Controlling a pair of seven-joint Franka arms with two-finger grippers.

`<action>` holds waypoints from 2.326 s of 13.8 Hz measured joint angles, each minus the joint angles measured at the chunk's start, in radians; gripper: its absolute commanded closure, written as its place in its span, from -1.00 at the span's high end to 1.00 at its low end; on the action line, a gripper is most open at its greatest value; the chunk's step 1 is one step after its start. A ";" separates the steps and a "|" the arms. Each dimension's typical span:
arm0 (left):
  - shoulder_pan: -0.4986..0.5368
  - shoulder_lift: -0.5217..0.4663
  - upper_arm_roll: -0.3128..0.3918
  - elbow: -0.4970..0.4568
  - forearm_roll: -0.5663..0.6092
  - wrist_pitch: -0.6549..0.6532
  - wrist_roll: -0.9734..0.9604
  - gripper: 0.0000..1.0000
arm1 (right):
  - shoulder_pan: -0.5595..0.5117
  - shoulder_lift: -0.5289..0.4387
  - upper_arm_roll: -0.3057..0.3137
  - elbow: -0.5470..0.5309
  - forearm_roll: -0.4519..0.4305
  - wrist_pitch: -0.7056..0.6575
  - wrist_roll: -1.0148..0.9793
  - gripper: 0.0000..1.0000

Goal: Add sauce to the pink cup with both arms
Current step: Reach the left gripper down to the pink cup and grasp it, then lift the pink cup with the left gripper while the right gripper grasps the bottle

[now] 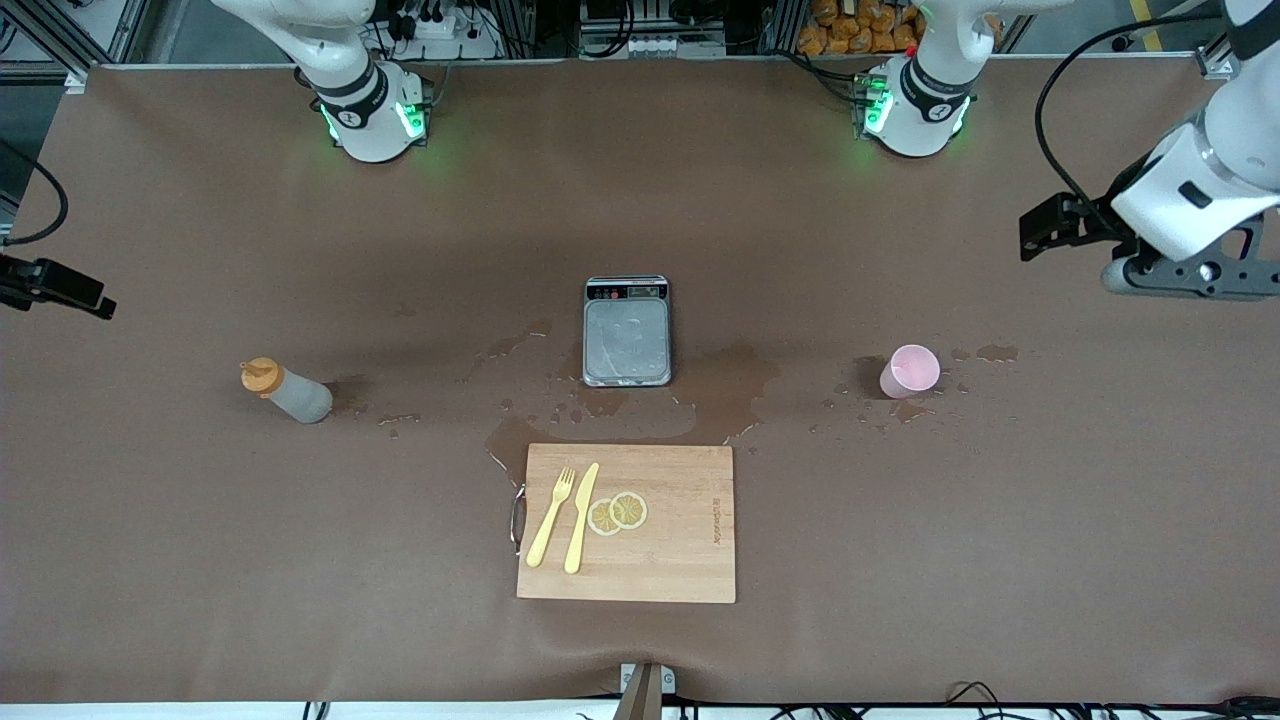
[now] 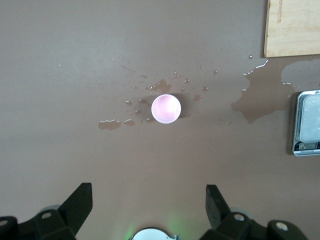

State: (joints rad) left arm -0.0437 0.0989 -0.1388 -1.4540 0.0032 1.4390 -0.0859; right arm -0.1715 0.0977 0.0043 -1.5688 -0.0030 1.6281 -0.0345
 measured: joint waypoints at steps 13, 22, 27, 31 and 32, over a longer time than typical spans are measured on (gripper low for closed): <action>0.005 0.189 -0.004 -0.305 -0.054 0.401 -0.002 1.00 | -0.147 0.164 -0.002 0.007 0.028 0.098 0.001 1.00; 0.011 0.190 -0.003 -0.545 -0.054 0.675 -0.003 1.00 | -0.263 0.272 -0.003 0.008 0.161 0.140 0.000 1.00; 0.081 0.190 -0.001 -0.653 -0.053 0.779 0.029 1.00 | -0.280 0.314 -0.003 0.007 0.168 0.138 0.098 1.00; 0.084 0.200 -0.004 -0.674 -0.053 0.786 0.030 1.00 | -0.295 0.344 -0.001 0.008 0.177 0.089 0.217 1.00; 0.083 0.206 -0.006 -0.674 -0.053 0.787 0.030 1.00 | -0.295 0.349 0.000 0.008 0.193 0.068 0.258 1.00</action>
State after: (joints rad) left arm 0.0392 0.3045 -0.1447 -2.1284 -0.0495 2.2256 -0.0556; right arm -0.4666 0.4472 0.0048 -1.5606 0.1900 1.6963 0.2231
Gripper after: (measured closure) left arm 0.000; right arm 0.000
